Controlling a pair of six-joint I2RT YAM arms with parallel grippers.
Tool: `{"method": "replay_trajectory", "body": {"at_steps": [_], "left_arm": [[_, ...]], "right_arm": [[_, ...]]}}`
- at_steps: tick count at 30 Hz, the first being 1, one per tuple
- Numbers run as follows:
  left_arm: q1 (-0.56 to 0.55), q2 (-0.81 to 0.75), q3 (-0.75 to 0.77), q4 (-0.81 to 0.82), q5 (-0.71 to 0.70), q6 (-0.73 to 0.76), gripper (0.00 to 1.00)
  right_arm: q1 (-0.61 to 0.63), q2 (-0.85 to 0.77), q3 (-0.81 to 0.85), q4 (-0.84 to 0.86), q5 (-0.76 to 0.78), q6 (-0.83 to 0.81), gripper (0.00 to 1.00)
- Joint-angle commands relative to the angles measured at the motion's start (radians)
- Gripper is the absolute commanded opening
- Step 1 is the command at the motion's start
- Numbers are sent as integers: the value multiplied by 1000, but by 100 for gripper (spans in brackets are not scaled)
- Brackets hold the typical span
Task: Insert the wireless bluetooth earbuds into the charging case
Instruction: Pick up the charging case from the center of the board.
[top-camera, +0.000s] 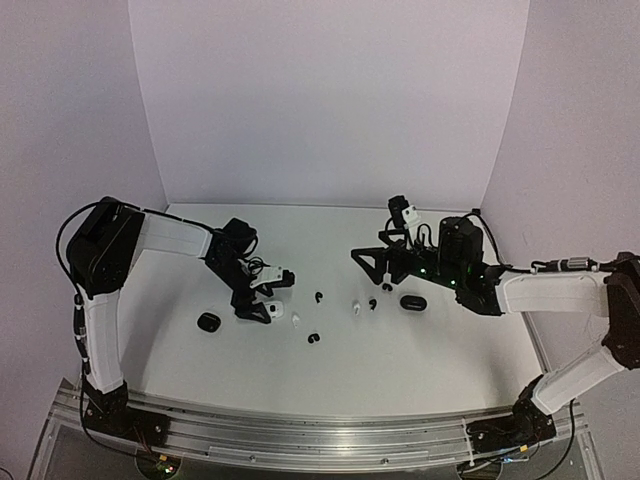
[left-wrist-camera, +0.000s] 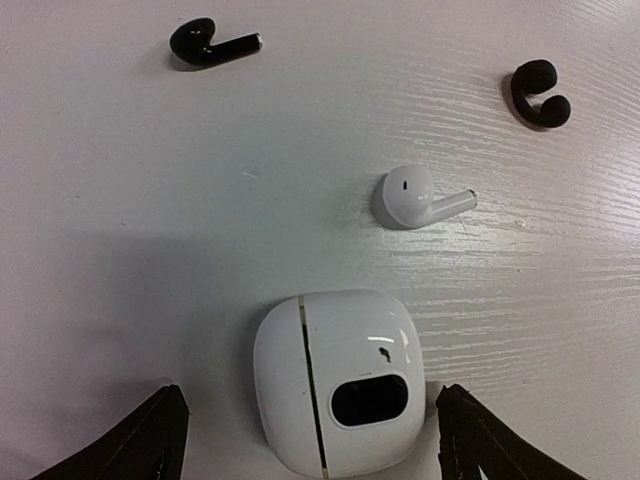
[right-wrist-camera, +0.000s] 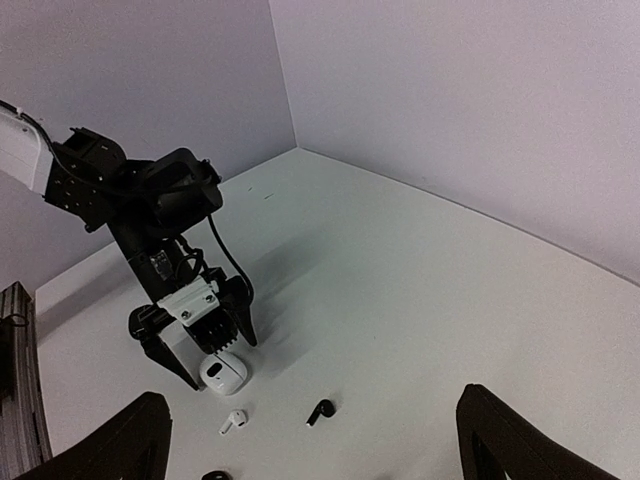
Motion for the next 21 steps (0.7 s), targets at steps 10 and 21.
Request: {"method": "replay_trajectory", "body": {"at_steps": [10,21], "left_arm": [[-18,5,-38,95,-12,9,71],[-21,-6,-36,68,47,37,36]], "right_arm": [[27,35,45,17,44,-13,98],[27,43,45,17,50,-12,98]]}}
